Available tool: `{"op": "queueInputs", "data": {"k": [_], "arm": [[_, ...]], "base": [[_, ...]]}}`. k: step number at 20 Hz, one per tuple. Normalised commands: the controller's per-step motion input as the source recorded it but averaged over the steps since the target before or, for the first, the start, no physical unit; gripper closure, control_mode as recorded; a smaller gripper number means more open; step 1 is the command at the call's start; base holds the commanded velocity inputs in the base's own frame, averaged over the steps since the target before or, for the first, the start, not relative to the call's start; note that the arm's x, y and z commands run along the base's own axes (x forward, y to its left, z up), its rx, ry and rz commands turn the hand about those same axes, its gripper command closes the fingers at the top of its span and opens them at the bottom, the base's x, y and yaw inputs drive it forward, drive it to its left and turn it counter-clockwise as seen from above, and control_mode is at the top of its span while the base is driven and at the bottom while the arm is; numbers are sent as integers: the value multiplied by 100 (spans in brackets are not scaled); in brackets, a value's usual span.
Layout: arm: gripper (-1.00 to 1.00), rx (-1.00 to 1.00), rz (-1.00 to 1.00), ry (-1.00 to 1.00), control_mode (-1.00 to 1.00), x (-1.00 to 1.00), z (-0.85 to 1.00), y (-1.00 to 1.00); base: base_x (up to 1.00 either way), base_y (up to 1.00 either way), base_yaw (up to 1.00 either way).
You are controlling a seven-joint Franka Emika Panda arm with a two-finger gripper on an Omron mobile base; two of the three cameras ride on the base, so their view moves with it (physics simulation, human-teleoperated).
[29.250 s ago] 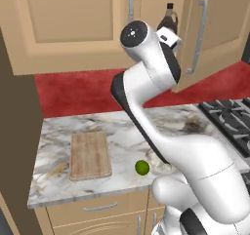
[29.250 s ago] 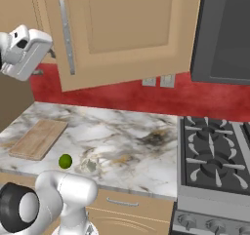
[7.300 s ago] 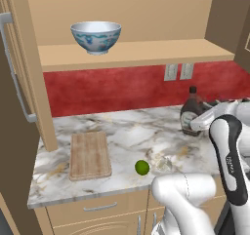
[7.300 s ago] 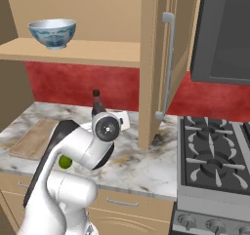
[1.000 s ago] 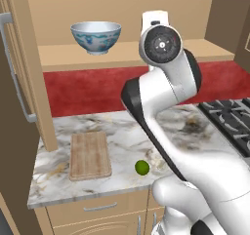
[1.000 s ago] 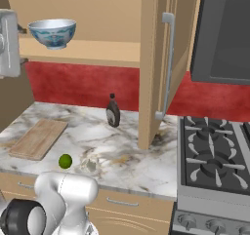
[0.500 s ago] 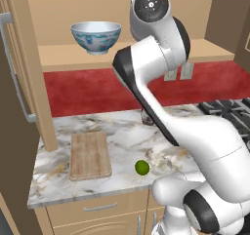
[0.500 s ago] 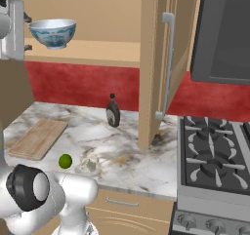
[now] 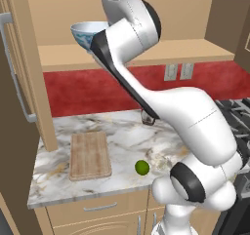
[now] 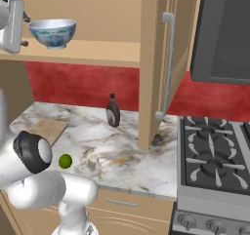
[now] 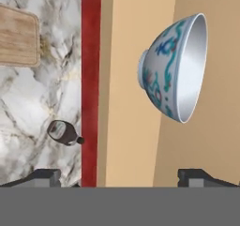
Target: Open the cabinet. Place the bowl and condiment on the counter. Then place the lime and garlic on the cutting board.
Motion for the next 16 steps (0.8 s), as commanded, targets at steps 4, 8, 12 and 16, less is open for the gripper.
{"op": "queueInputs", "data": {"k": [4,8,12,16], "arm": [[-100,0,0,7,-100,59,-19,18],[-100,0,0,5,-100,60,-27,4],[-100,0,0,1,-100,57,-11,0],[-100,0,0,0,-100,60,-21,0]], "base": [[0,0,0],[0,0,0],[0,0,0],[0,0,0]]}}
